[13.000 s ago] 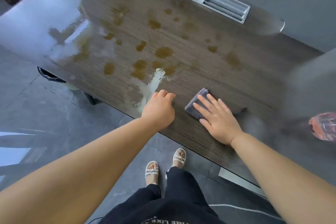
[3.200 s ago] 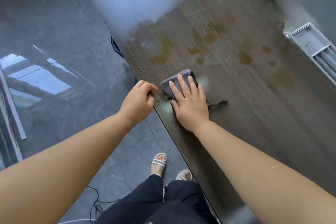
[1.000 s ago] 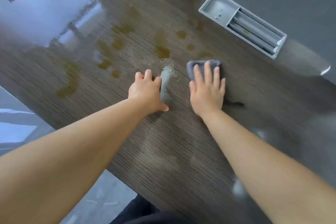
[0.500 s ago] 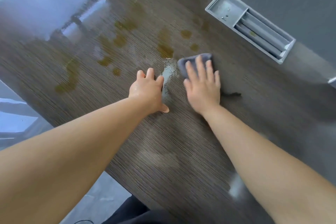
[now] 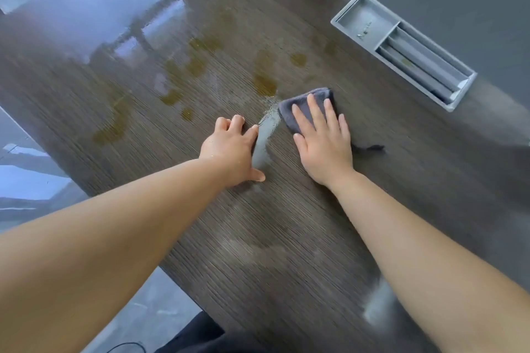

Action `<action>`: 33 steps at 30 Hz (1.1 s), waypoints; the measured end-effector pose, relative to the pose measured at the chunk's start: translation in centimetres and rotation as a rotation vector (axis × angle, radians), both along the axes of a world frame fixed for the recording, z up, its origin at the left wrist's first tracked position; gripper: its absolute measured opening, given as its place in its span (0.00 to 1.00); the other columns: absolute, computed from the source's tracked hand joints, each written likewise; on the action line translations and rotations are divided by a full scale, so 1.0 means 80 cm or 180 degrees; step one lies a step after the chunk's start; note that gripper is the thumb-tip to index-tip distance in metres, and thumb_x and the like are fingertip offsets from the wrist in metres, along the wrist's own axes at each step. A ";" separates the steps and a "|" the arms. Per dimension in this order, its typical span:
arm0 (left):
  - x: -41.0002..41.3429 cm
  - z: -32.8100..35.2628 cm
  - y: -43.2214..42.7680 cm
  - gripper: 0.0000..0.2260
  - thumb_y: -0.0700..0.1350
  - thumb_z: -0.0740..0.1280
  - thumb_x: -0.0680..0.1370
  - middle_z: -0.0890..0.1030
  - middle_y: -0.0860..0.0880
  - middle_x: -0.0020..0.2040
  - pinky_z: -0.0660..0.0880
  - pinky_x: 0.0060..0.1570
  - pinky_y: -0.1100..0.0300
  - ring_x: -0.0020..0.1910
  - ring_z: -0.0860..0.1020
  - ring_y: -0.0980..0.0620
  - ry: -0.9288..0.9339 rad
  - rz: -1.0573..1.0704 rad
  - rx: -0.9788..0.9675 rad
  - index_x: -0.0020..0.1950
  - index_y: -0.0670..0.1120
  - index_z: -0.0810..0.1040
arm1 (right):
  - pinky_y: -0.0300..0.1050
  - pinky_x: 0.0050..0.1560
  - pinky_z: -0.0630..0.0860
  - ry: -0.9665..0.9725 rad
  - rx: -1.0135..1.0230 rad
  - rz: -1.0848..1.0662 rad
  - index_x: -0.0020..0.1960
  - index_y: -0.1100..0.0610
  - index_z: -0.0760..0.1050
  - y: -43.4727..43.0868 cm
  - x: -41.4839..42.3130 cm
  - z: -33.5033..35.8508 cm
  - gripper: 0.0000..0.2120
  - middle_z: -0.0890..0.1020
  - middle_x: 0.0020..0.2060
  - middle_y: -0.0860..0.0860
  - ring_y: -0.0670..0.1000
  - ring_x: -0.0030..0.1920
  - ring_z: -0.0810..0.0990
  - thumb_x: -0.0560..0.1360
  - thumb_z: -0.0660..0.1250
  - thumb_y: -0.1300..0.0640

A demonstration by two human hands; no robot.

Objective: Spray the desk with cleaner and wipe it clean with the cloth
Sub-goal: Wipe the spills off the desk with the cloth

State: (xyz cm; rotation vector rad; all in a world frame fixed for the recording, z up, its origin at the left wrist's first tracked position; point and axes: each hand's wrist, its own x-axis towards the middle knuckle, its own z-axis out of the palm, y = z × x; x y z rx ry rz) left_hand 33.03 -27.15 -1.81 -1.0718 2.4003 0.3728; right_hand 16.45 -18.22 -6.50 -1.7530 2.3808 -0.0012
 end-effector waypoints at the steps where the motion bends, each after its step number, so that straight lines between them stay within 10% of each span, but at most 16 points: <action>1: 0.001 -0.001 0.000 0.45 0.68 0.68 0.66 0.57 0.47 0.71 0.71 0.58 0.51 0.67 0.57 0.43 0.0006 0.0011 0.0000 0.76 0.51 0.52 | 0.61 0.72 0.53 0.0051 -0.0043 0.0380 0.77 0.48 0.54 0.018 -0.008 -0.002 0.25 0.54 0.77 0.52 0.59 0.76 0.53 0.80 0.48 0.47; 9: -0.002 0.003 0.002 0.45 0.67 0.67 0.68 0.55 0.47 0.72 0.70 0.59 0.50 0.69 0.56 0.42 -0.0040 0.0018 0.0025 0.76 0.51 0.49 | 0.61 0.73 0.45 -0.0029 0.0087 -0.1550 0.78 0.47 0.46 -0.046 -0.041 0.005 0.26 0.44 0.78 0.51 0.58 0.76 0.43 0.82 0.48 0.48; 16: 0.009 -0.003 0.008 0.45 0.67 0.67 0.68 0.50 0.48 0.76 0.61 0.69 0.52 0.73 0.50 0.44 0.0261 0.0175 0.0122 0.77 0.54 0.48 | 0.64 0.69 0.60 -0.0007 -0.0152 0.0515 0.75 0.51 0.61 0.058 0.005 -0.004 0.25 0.61 0.75 0.55 0.61 0.74 0.59 0.78 0.51 0.48; 25: 0.002 0.004 -0.015 0.38 0.64 0.68 0.69 0.63 0.49 0.70 0.65 0.64 0.52 0.68 0.60 0.45 0.0892 0.0309 0.0119 0.74 0.52 0.58 | 0.60 0.74 0.43 -0.0044 0.0099 -0.1460 0.78 0.46 0.44 -0.072 -0.014 0.005 0.25 0.43 0.78 0.51 0.58 0.76 0.42 0.82 0.46 0.46; 33: -0.011 0.008 -0.085 0.43 0.64 0.71 0.66 0.59 0.47 0.72 0.62 0.68 0.52 0.72 0.54 0.45 0.0915 0.0236 -0.0048 0.74 0.49 0.57 | 0.60 0.72 0.53 0.0021 0.0100 -0.0004 0.75 0.48 0.59 0.037 -0.011 0.003 0.26 0.58 0.76 0.51 0.58 0.75 0.56 0.78 0.49 0.49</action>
